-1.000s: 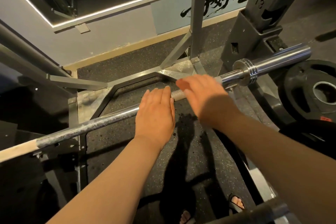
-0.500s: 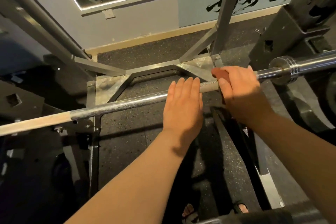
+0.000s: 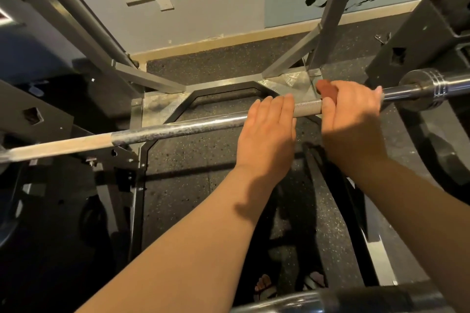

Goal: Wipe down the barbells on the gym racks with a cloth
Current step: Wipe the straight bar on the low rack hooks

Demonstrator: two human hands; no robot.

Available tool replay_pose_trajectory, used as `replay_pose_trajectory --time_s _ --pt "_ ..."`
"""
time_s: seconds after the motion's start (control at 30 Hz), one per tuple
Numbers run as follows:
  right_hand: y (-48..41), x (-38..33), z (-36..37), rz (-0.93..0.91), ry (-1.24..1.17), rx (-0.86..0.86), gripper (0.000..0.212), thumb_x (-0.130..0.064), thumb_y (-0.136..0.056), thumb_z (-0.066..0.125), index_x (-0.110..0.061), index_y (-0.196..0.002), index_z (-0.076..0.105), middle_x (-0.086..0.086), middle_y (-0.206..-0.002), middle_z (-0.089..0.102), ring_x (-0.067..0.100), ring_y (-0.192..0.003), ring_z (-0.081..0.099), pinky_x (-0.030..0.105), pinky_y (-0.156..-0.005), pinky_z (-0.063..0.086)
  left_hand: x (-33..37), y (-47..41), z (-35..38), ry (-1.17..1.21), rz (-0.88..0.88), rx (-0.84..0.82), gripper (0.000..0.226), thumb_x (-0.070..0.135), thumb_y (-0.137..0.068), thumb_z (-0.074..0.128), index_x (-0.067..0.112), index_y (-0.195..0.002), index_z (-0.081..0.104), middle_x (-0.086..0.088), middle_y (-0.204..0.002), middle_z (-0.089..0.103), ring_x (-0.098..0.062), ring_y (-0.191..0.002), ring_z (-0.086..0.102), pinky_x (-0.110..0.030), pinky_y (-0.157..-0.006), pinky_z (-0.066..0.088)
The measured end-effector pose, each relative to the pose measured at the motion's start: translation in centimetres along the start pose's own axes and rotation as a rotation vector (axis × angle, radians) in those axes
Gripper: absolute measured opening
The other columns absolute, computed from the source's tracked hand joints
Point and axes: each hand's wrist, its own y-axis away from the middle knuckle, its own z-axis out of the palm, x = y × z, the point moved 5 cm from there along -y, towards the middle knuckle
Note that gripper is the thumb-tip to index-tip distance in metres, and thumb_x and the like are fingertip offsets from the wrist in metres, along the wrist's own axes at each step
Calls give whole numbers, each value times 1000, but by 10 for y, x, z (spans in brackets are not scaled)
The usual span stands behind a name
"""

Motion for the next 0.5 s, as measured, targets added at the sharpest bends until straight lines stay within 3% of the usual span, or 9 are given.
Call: replay_pose_trajectory --time_s 0.07,0.17,0.3,0.4,0.5 --pt "5 -25 8 -21 41 31 27 -19 -101 41 -9 -119 58 11 -111 58 35 -110 52 58 -119 25 0 1 0 -2 -10 -1 51 26 -105 31 7 -151 39 -8 -148 49 -28 -141 40 -43 -124 19" --pt "10 -38 11 -154 13 -59 29 -14 -100 48 -11 -129 53 11 -121 56 32 -120 48 52 -122 21 -2 1 0 -25 1 -23 53 27 -105 30 8 -154 36 -9 -154 44 -27 -146 35 -42 -125 16" --pt "4 1 0 -337 138 -191 43 -27 -109 30 -9 -143 50 10 -132 57 28 -125 51 47 -125 19 -4 7 -1 -55 -32 -12 51 25 -109 29 6 -156 32 -13 -161 34 -27 -151 27 -41 -127 11" --pt "2 17 -4 -151 213 -108 49 -29 -113 18 -9 -139 54 10 -128 59 26 -121 51 47 -125 14 -4 14 -2 -56 -66 -11 51 24 -109 28 4 -157 30 -14 -162 32 -27 -152 24 -42 -128 9" --pt "8 -17 2 5 185 -31 32 -15 -106 33 -10 -127 57 9 -116 57 28 -113 49 47 -121 24 -3 13 -3 -39 -102 5 50 23 -110 29 4 -156 32 -15 -162 31 -28 -153 23 -43 -128 9"
